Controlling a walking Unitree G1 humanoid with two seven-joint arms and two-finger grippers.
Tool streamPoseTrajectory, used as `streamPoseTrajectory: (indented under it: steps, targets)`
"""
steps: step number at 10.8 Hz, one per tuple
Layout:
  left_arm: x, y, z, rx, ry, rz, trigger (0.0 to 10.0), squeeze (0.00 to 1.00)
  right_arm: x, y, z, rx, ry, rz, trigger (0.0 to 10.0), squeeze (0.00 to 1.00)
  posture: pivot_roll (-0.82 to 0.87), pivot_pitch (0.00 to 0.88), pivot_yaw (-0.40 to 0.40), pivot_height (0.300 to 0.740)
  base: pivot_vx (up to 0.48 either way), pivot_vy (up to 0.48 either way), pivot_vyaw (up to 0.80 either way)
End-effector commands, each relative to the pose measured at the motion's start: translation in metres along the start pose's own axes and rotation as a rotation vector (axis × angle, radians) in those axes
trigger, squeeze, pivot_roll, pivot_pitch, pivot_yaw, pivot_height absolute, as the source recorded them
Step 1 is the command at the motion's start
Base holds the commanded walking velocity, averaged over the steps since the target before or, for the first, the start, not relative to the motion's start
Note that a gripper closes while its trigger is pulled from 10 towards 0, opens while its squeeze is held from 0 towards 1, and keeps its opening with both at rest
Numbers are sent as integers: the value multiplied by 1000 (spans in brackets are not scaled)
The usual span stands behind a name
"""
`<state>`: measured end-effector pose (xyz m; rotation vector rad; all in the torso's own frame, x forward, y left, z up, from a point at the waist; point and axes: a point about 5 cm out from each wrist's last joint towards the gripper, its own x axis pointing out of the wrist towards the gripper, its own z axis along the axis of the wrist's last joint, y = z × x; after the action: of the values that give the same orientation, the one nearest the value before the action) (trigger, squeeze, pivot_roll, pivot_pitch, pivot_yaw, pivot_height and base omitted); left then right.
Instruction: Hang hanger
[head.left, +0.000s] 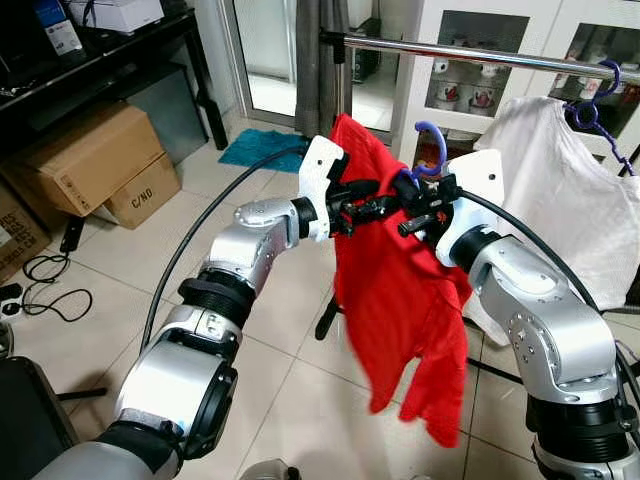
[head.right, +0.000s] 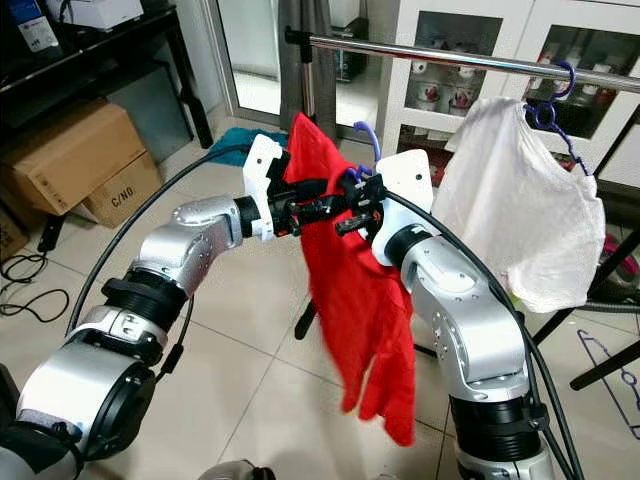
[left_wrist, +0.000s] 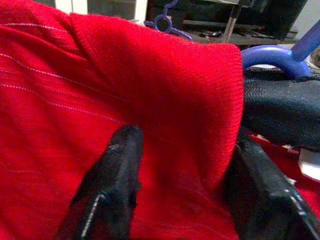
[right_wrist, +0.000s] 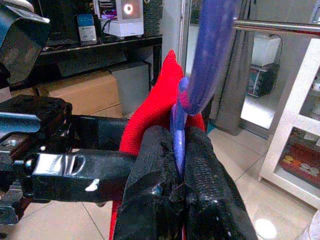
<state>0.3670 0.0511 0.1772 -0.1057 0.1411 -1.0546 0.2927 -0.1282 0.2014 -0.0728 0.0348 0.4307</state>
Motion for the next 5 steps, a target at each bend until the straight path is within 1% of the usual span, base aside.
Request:
streamPoseTrajectory:
  steps: [1, 5]
  targets:
    - [-1, 3, 4, 11, -7, 19, 0, 0, 0, 3, 9, -6, -33, 20, 0, 0, -87, 0, 106, 740, 0, 0, 0]
    - [-1, 3, 4, 11, -7, 19, 0, 0, 0, 3, 9, -6, -33, 20, 0, 0, -87, 0, 106, 740, 0, 0, 0]
